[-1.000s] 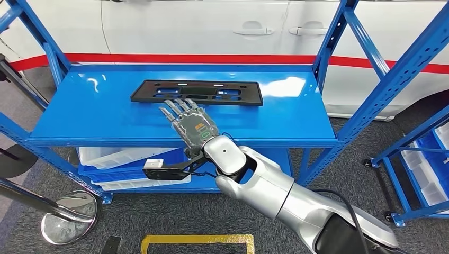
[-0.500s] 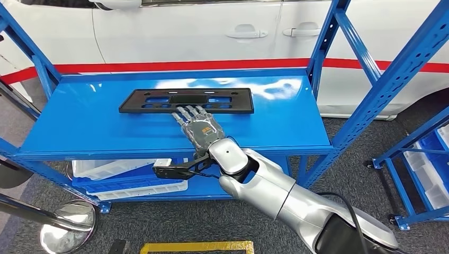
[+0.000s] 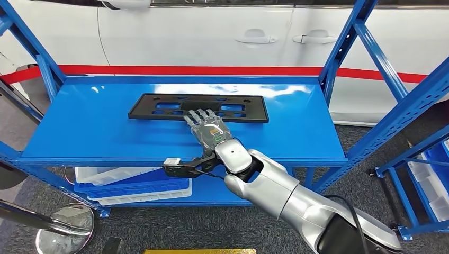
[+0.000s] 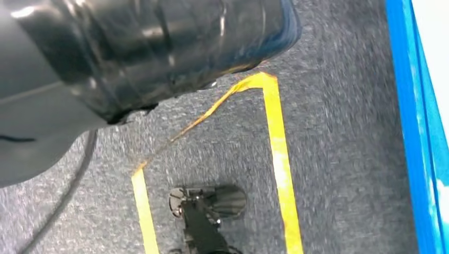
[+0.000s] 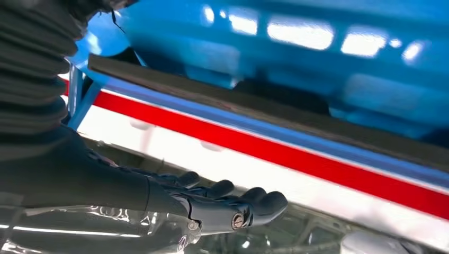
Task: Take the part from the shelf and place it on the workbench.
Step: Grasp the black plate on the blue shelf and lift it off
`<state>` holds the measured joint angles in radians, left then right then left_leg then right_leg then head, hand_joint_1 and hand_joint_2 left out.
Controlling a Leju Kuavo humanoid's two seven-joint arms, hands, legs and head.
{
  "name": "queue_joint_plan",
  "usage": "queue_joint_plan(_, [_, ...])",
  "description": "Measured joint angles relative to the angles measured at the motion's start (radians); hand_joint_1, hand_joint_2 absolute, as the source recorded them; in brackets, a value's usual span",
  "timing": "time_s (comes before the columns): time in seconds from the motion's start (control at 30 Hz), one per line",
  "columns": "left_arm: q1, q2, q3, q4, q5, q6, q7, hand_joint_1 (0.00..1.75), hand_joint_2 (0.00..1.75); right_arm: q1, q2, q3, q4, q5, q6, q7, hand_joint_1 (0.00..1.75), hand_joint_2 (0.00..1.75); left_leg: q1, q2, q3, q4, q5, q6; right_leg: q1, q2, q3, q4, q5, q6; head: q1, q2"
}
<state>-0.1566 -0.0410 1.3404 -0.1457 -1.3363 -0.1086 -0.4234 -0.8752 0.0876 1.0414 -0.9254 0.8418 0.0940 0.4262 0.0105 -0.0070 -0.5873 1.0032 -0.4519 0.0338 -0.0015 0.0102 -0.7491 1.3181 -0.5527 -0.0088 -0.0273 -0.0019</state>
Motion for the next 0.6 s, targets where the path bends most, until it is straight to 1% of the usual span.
queue_joint_plan(0.03, [0.001,0.0,0.001,0.0,-0.001,0.0,0.0,0.0,0.0,0.001,-0.002,0.0,0.004,-0.002,0.003,0.002,0.0,1.31,-0.001,-0.001,0.008,0.0,-0.006,-0.001,0.0,0.0,0.013,-0.048,0.042,-0.003,0.0,0.0])
queue_joint_plan(0.07, [0.002,0.0,0.002,0.0,-0.002,0.0,0.0,0.0,0.0,0.001,-0.004,0.0,0.008,-0.003,0.008,0.005,0.0,1.75,-0.001,-0.002,0.017,0.001,-0.012,-0.003,0.001,0.0,0.039,-0.119,0.09,-0.008,0.0,0.0])
queue_joint_plan(0.1, [0.001,0.0,0.004,0.0,-0.003,0.0,0.0,0.0,0.0,0.0,-0.005,0.0,0.013,-0.004,0.012,0.01,0.0,1.75,-0.003,-0.002,0.023,0.002,-0.019,-0.006,0.004,0.0,0.067,-0.188,0.123,-0.012,0.0,0.0])
queue_joint_plan(0.13, [0.0,0.0,0.005,0.0,-0.004,0.0,0.0,0.0,0.0,-0.001,-0.006,0.0,0.017,-0.005,0.016,0.018,0.0,1.75,-0.004,-0.003,0.027,0.003,-0.025,-0.01,0.005,0.0,0.091,-0.241,0.142,-0.015,-0.001,0.0])
queue_joint_plan(0.17, [-0.001,0.0,0.006,0.0,-0.005,0.0,0.0,0.0,0.0,-0.002,-0.007,0.0,0.021,-0.005,0.019,0.029,0.0,1.75,-0.005,-0.004,0.028,0.004,-0.029,-0.014,0.008,0.001,0.104,-0.272,0.146,-0.017,-0.001,0.0])
queue_joint_plan(0.23, [-0.003,-0.001,0.008,0.0,-0.006,0.0,0.0,0.0,0.0,-0.003,-0.011,0.0,0.029,-0.006,0.025,0.048,0.0,1.75,-0.004,-0.004,0.028,0.001,-0.032,-0.026,0.011,0.003,0.113,-0.288,0.138,-0.021,-0.001,0.0])
queue_joint_plan(0.3, [-0.002,-0.001,0.008,0.0,-0.006,0.001,0.0,0.0,0.0,-0.004,-0.014,0.0,0.037,-0.006,0.027,0.058,0.0,1.75,-0.001,-0.001,0.023,0.015,-0.043,-0.036,0.007,0.004,0.122,-0.297,0.136,-0.029,-0.002,0.0])
queue_joint_plan(0.33, [-0.002,-0.002,0.008,0.001,-0.007,0.001,0.0,0.0,0.0,-0.005,-0.015,0.0,0.039,-0.006,0.027,0.059,0.0,1.75,0.0,0.0,0.009,0.046,-0.058,-0.041,0.005,0.004,0.13,-0.302,0.135,-0.033,-0.002,0.0])
queue_joint_plan(0.37, [-0.002,-0.002,0.008,0.001,-0.007,0.001,0.0,0.0,0.0,-0.005,-0.015,0.0,0.042,-0.006,0.028,0.059,0.0,1.75,0.001,0.001,-0.02,0.1,-0.08,-0.045,0.003,0.004,0.136,-0.305,0.132,-0.038,-0.003,0.0])
queue_joint_plan(0.43, [-0.002,-0.002,0.009,0.001,-0.008,0.001,0.0,0.0,0.0,-0.005,-0.015,0.0,0.047,-0.006,0.028,0.059,0.0,1.75,0.002,0.001,-0.099,0.23,-0.12,-0.053,0.004,0.003,0.145,-0.305,0.123,-0.043,-0.004,0.0])
queue_joint_plan(0.47, [-0.001,-0.002,0.009,0.001,-0.008,0.001,0.0,0.0,0.0,-0.003,-0.016,0.0,0.051,-0.006,0.028,0.059,0.0,1.75,0.003,0.001,-0.131,0.271,-0.122,-0.055,0.004,0.003,0.15,-0.305,0.118,-0.043,-0.004,0.0])
queue_joint_plan(0.5, [0.0,-0.002,0.009,0.001,-0.008,0.001,0.0,0.0,0.0,-0.002,-0.016,0.0,0.054,-0.006,0.028,0.059,0.0,1.75,0.003,0.001,-0.146,0.275,-0.104,-0.057,0.004,0.004,0.155,-0.305,0.113,-0.043,-0.004,0.0])
queue_joint_plan(0.53, [0.001,-0.002,0.009,0.001,-0.008,0.001,0.0,0.0,0.0,-0.002,-0.016,0.0,0.057,-0.006,0.028,0.059,0.0,1.75,0.004,0.001,-0.141,0.242,-0.069,-0.056,0.004,0.005,0.162,-0.304,0.108,-0.042,-0.004,0.0])
queue_joint_plan(0.57, [0.002,-0.002,0.01,0.001,-0.008,0.001,0.0,0.0,0.0,-0.002,-0.016,0.0,0.059,-0.006,0.028,0.059,0.0,1.75,0.004,0.002,-0.118,0.175,-0.021,-0.055,0.004,0.005,0.171,-0.304,0.102,-0.04,-0.004,0.0])
queue_joint_plan(0.6, [0.001,-0.002,0.011,0.001,-0.008,0.002,0.0,0.0,0.0,-0.002,-0.016,0.0,0.061,-0.006,0.028,0.059,0.0,1.75,0.003,0.002,-0.089,0.108,0.015,-0.053,0.005,0.005,0.177,-0.304,0.096,-0.037,-0.004,0.0])
